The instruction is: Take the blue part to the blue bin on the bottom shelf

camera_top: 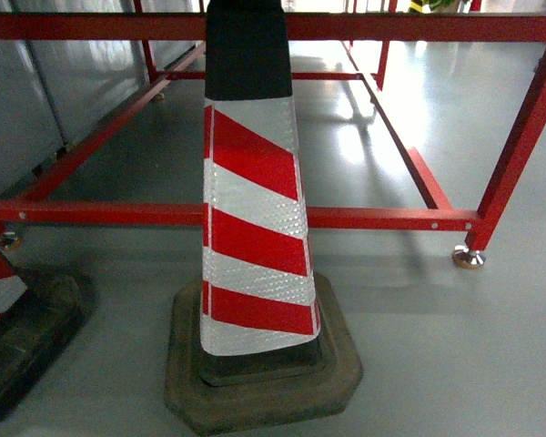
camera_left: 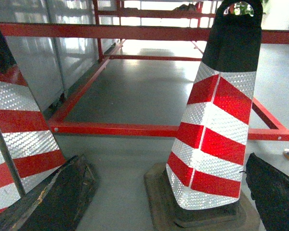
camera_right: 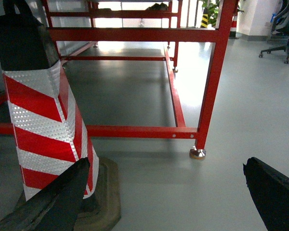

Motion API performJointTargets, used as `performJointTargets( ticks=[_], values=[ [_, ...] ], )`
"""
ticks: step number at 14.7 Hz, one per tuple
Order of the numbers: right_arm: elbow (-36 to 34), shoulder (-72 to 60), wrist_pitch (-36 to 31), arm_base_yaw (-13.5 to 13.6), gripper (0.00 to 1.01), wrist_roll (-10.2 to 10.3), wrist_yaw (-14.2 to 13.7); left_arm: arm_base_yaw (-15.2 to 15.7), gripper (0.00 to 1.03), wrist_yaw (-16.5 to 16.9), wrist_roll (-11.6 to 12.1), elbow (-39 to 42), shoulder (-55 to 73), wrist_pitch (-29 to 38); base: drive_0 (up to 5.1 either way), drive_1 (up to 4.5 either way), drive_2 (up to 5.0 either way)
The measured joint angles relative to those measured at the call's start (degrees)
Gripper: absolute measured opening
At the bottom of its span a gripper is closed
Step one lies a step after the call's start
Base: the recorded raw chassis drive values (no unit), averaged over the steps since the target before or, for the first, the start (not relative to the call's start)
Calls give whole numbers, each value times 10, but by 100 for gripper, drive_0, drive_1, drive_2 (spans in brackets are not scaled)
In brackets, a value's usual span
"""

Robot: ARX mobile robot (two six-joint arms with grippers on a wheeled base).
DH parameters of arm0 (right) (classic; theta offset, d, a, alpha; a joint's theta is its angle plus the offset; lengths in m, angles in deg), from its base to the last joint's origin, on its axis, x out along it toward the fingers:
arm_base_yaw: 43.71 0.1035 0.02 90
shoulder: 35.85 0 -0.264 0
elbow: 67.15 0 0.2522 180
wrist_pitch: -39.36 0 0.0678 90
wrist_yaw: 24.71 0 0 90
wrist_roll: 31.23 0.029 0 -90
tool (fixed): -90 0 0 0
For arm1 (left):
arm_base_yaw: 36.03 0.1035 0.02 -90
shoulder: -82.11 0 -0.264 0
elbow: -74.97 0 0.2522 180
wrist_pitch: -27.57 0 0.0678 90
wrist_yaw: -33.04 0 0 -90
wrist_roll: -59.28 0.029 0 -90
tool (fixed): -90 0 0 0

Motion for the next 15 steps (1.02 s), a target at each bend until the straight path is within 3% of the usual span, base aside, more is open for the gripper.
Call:
performJointTargets(
  ticks=[15],
  values=[
    [0,0,0,0,98,0,0,0,98,0,0,0,0,0,0,0,0]
  ],
)
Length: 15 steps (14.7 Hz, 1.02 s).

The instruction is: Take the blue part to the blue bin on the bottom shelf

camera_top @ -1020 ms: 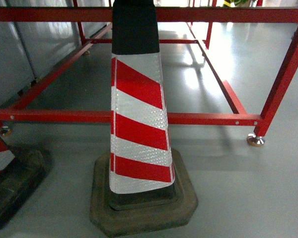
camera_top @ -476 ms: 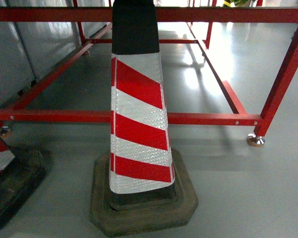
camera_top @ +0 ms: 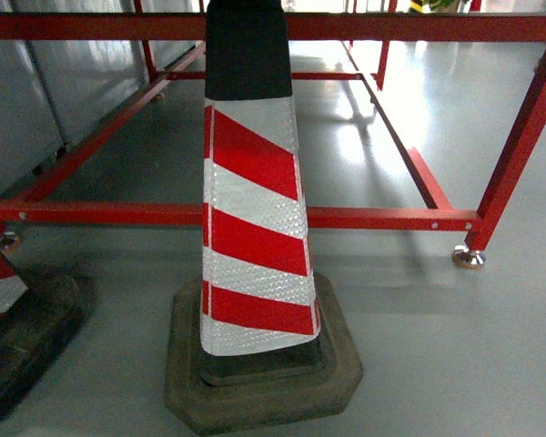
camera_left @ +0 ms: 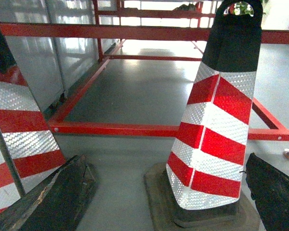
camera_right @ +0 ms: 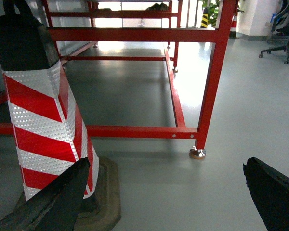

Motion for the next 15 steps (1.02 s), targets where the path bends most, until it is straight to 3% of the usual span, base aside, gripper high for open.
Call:
performJointTargets(
  ticks=[15],
  values=[
    [0,0,0,0,98,0,0,0,98,0,0,0,0,0,0,0,0]
  ],
)
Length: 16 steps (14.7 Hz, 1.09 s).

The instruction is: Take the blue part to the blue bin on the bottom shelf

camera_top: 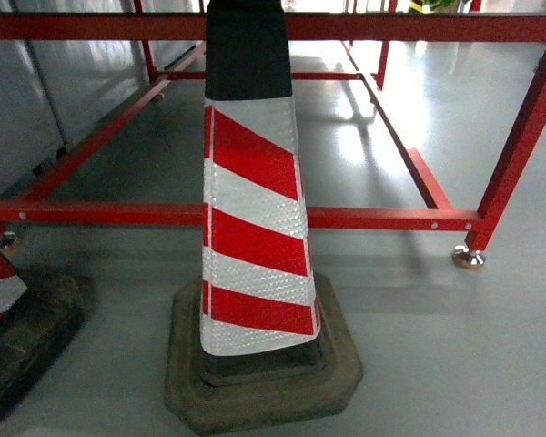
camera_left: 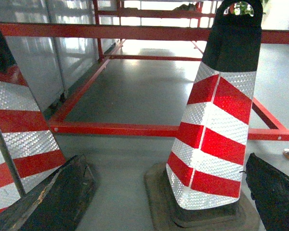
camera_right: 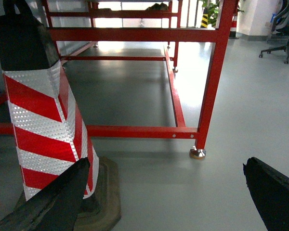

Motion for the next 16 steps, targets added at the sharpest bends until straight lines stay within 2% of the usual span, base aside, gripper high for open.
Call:
performJointTargets(
  ticks=[16],
  values=[
    [0,0,0,0,98,0,0,0,98,0,0,0,0,0,0,0,0]
  ],
)
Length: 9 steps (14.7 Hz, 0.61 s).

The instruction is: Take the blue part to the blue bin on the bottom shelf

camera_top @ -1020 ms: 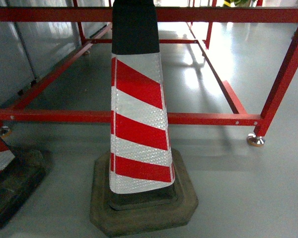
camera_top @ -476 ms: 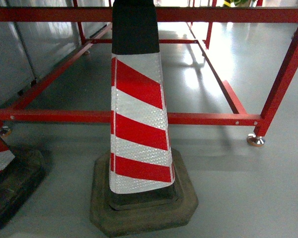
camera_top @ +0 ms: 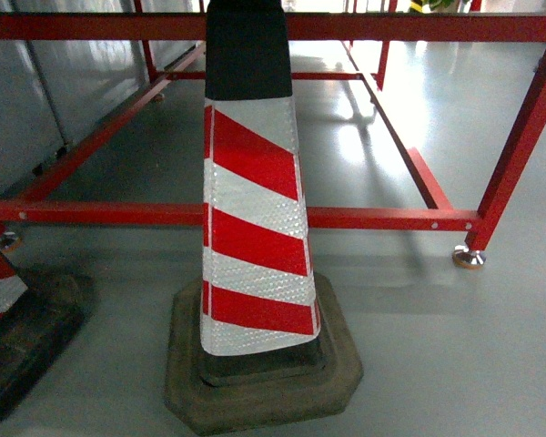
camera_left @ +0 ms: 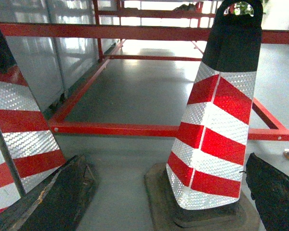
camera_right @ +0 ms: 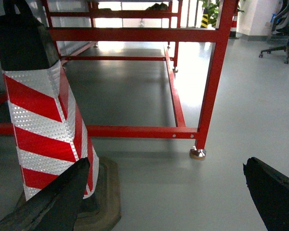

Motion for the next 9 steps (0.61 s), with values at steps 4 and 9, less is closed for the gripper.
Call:
performJointTargets(
  ticks=[4,9],
  values=[
    [0,0,0,0,98,0,0,0,98,0,0,0,0,0,0,0,0],
    [0,0,0,0,98,0,0,0,98,0,1,0,0,-1,0,0,0]
  ],
)
